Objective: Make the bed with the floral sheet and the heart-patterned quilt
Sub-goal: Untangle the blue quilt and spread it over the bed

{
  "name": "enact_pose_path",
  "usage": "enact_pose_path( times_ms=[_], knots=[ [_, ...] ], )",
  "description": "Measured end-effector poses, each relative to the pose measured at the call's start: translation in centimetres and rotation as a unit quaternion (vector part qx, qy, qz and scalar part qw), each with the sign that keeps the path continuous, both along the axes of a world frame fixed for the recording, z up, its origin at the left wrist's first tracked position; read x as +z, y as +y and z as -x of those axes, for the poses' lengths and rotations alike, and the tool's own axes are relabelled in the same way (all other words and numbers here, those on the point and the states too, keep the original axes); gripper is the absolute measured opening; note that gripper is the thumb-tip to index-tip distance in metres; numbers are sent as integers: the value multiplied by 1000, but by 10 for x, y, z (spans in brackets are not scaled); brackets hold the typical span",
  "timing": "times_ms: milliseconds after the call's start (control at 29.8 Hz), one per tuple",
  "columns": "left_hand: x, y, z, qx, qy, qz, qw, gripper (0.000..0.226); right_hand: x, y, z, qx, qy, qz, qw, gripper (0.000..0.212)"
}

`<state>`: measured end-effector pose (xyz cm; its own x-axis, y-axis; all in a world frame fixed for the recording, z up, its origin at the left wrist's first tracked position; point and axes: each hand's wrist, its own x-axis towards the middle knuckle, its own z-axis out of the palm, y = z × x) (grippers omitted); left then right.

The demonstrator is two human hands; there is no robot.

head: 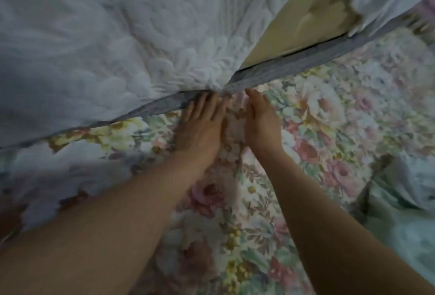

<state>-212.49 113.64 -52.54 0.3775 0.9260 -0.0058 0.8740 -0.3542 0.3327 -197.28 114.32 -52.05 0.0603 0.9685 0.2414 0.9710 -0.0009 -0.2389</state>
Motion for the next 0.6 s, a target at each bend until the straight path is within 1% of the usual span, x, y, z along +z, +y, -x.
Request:
enact_pose_path(
  times_ms=[34,67,134,201,235,302,369,402,436,503,570,603],
  knots=[
    [-21,12,-13,-9,16,-15,1000,70,-25,3,-9,-23,-7,37,999,47],
    [-38,20,-16,0,27,-32,999,63,-41,3,-9,-38,9,56,998,51],
    [-56,20,-21,15,57,-19,998,59,-73,-2,-16,-50,-14,64,997,54],
    [-63,21,-26,18,52,-47,997,58,-87,2,-16,-67,-8,31,997,55],
    [-64,17,-23,16,47,-67,997,58,-86,-2,-13,-70,-9,23,997,55],
    [-65,18,-23,15,39,-69,997,58,-77,3,-22,-54,-8,-2,999,50],
    [-60,20,-25,21,29,-57,998,58,-59,28,-43,8,-20,-2,1000,42],
    [-61,20,-25,17,31,-64,997,58,-46,45,-53,49,-27,26,998,42],
    [-62,21,-26,17,32,-73,997,58,-35,62,-62,88,-26,75,993,42],
    [-65,19,-21,15,29,-79,996,57,-20,82,-66,116,-12,166,979,42],
    [-64,22,-24,21,10,-91,996,57,-14,88,-67,113,-6,171,979,35],
    [-65,18,-20,17,21,-95,995,57,-19,82,-61,112,28,138,984,27]
  ],
)
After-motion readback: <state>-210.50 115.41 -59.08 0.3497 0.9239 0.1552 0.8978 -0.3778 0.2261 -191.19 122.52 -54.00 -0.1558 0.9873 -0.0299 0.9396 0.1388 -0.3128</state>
